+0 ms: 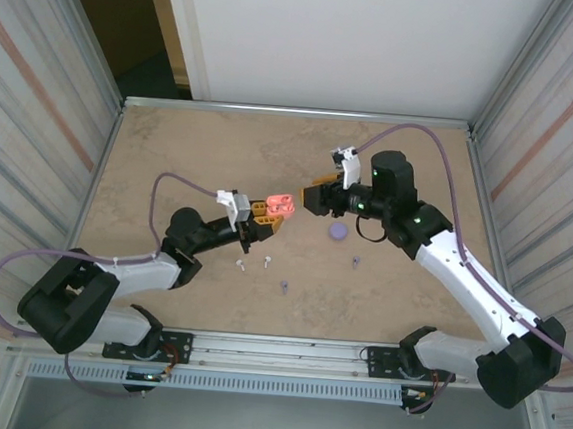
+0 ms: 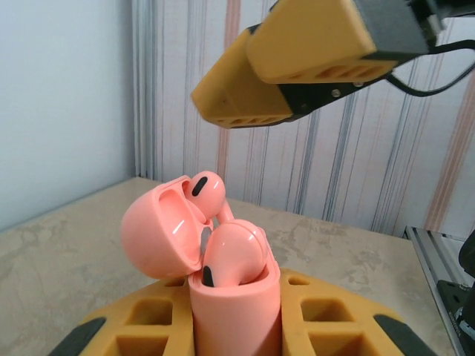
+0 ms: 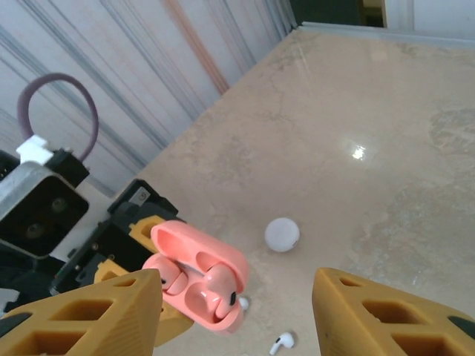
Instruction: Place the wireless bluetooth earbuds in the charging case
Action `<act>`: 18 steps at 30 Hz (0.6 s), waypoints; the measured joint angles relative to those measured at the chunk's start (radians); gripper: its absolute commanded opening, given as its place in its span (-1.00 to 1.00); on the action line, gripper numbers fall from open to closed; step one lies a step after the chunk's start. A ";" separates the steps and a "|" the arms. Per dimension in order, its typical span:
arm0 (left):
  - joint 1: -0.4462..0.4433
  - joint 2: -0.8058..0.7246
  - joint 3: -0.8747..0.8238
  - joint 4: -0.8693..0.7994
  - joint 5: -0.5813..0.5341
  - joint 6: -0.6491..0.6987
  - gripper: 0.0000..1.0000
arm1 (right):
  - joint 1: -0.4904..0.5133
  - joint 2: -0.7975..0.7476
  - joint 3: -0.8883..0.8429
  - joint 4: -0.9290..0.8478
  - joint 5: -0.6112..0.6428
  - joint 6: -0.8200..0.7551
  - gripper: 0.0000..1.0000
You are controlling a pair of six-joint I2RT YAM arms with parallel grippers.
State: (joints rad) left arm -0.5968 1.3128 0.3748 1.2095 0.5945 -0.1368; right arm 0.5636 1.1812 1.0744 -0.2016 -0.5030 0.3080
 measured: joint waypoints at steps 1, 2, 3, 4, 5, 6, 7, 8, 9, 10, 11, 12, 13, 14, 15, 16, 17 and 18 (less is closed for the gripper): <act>-0.004 0.000 0.005 0.001 0.000 0.016 -1.00 | -0.016 -0.003 -0.008 0.009 -0.029 0.021 0.16; -0.008 0.000 0.010 0.001 0.000 0.030 -1.00 | -0.024 -0.004 -0.014 0.016 -0.049 0.032 0.18; -0.011 0.000 0.015 0.001 0.000 0.045 -1.00 | -0.034 -0.006 -0.019 0.021 -0.072 0.048 0.20; -0.014 0.000 0.021 0.001 0.000 0.062 -1.00 | -0.039 -0.006 -0.020 0.022 -0.092 0.058 0.22; -0.014 0.000 0.024 0.001 0.000 0.074 -1.00 | -0.040 -0.006 -0.020 0.023 -0.107 0.065 0.22; -0.014 0.000 0.027 0.001 0.000 0.089 -1.00 | -0.040 -0.007 -0.020 0.024 -0.125 0.072 0.22; -0.014 -0.002 0.029 0.000 0.000 0.101 -1.00 | -0.040 -0.010 -0.020 0.024 -0.138 0.075 0.22; -0.014 -0.003 0.031 0.000 0.000 0.113 -1.00 | -0.040 -0.013 -0.020 0.023 -0.150 0.076 0.22; -0.015 -0.006 0.031 0.001 0.000 0.123 -1.00 | -0.040 -0.018 -0.020 0.021 -0.158 0.076 0.22; -0.016 -0.010 0.031 0.000 0.000 0.135 -1.00 | -0.040 -0.022 -0.020 0.020 -0.167 0.076 0.22; -0.019 -0.013 0.031 0.000 0.000 0.142 -1.00 | -0.040 -0.025 -0.020 0.019 -0.174 0.075 0.22; -0.023 -0.017 0.031 0.000 0.000 0.151 -1.00 | -0.040 -0.029 -0.020 0.018 -0.180 0.074 0.22; -0.027 -0.022 0.031 0.000 0.000 0.159 -1.00 | -0.039 -0.030 -0.019 0.018 -0.185 0.073 0.22; -0.027 -0.025 0.032 0.000 0.000 0.165 -1.00 | -0.036 -0.031 -0.017 0.016 -0.187 0.072 0.22; -0.029 -0.027 0.035 0.000 0.001 0.169 -1.00 | -0.033 -0.030 -0.012 0.013 -0.188 0.069 0.22; -0.032 -0.029 0.038 0.000 0.000 0.173 -1.00 | -0.028 -0.030 -0.007 0.010 -0.189 0.065 0.22; -0.033 -0.031 0.042 -0.001 0.001 0.179 -1.00 | -0.023 -0.030 0.000 0.007 -0.193 0.057 0.22; -0.034 -0.032 0.046 -0.001 0.001 0.183 -1.00 | -0.016 -0.029 0.009 0.002 -0.196 0.050 0.22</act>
State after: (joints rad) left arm -0.6308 1.2808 0.4206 1.2083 0.5953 0.0460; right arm 0.5480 1.1522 1.0832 -0.1997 -0.6987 0.3580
